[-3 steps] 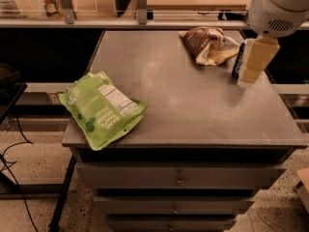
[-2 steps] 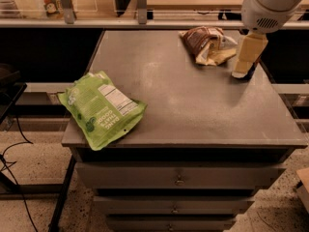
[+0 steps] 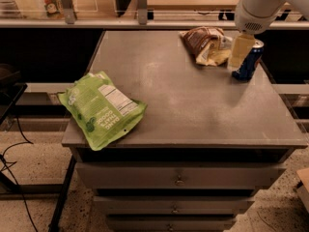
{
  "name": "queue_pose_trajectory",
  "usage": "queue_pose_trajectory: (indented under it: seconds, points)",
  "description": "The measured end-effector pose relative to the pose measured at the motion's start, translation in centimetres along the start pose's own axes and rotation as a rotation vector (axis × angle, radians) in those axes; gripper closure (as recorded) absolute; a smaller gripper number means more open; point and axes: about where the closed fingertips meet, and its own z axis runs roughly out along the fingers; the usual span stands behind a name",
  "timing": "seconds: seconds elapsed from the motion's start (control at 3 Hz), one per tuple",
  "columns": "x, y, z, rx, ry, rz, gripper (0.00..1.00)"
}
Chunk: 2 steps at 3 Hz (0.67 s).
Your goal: Move brown chip bag near green rice chip bag
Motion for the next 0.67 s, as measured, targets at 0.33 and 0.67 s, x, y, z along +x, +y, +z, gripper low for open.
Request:
queue_pose_trajectory:
  seconds: [0.33, 0.67]
  points:
    - [-0.1, -1.5, 3.0, 0.017, -0.018, 0.025, 0.0]
    - [-1.0, -2.7, 5.3, 0.025, -0.042, 0.041, 0.0]
